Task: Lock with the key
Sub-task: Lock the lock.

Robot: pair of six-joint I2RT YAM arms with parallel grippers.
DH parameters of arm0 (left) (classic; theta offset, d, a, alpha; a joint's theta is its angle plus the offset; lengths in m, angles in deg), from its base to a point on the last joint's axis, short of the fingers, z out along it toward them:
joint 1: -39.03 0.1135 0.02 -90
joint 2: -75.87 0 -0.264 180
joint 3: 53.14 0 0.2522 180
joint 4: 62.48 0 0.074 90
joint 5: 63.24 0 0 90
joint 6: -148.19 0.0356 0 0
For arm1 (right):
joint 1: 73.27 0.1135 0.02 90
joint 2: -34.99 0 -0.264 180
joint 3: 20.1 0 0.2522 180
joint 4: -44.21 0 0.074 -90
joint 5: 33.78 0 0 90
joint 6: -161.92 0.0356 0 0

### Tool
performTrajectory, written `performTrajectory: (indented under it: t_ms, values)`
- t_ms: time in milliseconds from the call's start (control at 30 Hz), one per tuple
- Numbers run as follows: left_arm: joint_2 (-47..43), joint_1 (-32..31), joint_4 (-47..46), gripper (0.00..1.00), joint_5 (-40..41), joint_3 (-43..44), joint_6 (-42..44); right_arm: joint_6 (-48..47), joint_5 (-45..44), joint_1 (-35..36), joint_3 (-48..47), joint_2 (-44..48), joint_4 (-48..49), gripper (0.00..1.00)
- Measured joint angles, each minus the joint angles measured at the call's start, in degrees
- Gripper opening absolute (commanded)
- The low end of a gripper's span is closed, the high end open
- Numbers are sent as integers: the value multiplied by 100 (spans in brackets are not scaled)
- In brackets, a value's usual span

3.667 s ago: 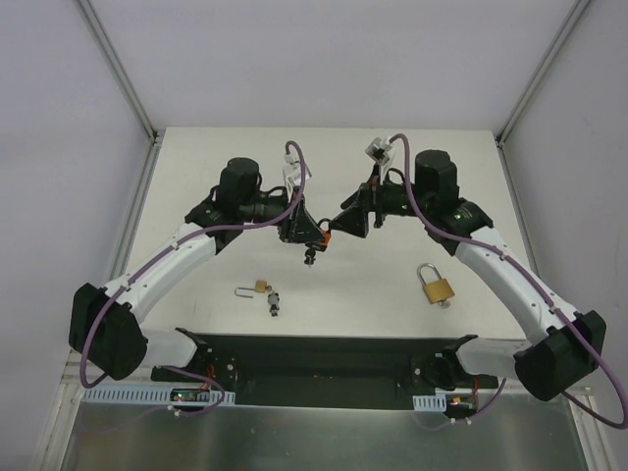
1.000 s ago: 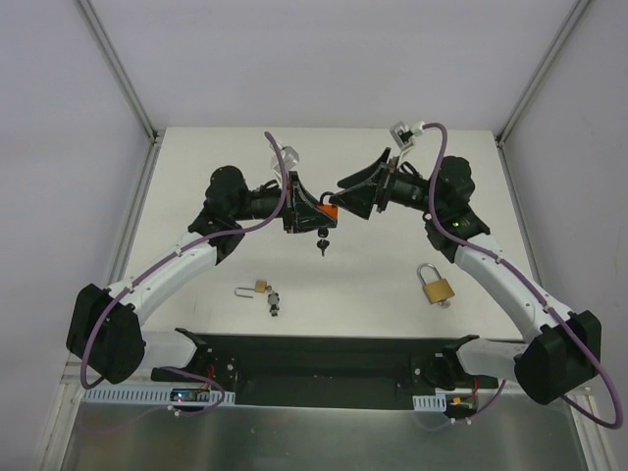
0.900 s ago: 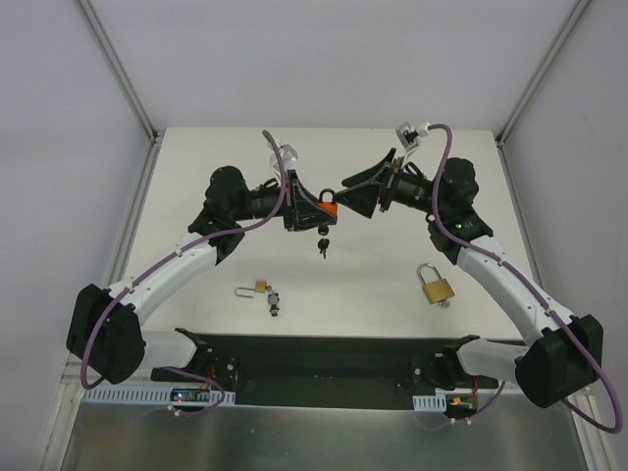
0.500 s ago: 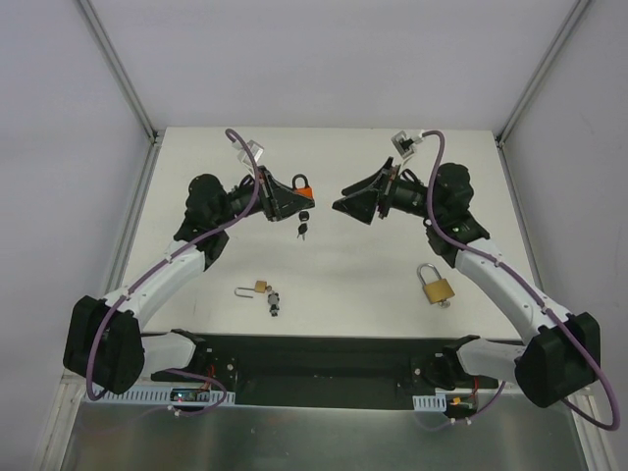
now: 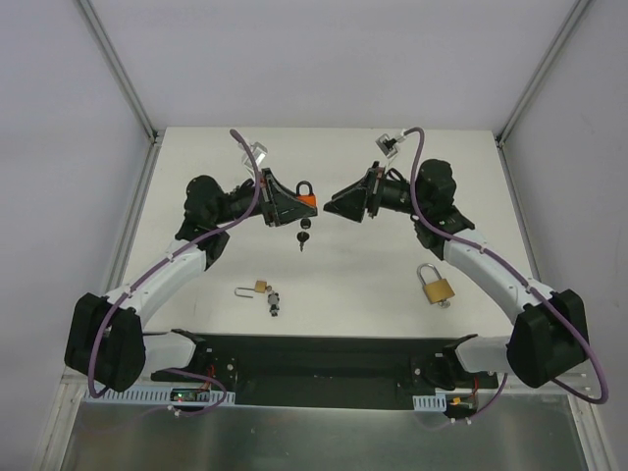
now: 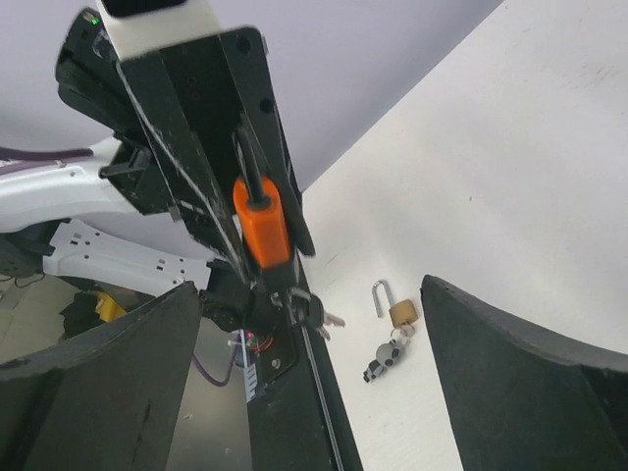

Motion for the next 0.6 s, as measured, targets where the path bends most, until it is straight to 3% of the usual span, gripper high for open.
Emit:
performTrajectory:
  t_ms: [600]
  values:
    - [221, -374, -201, 0, -507, 192, -114, 664, 70, 426, -645, -533, 927, 47]
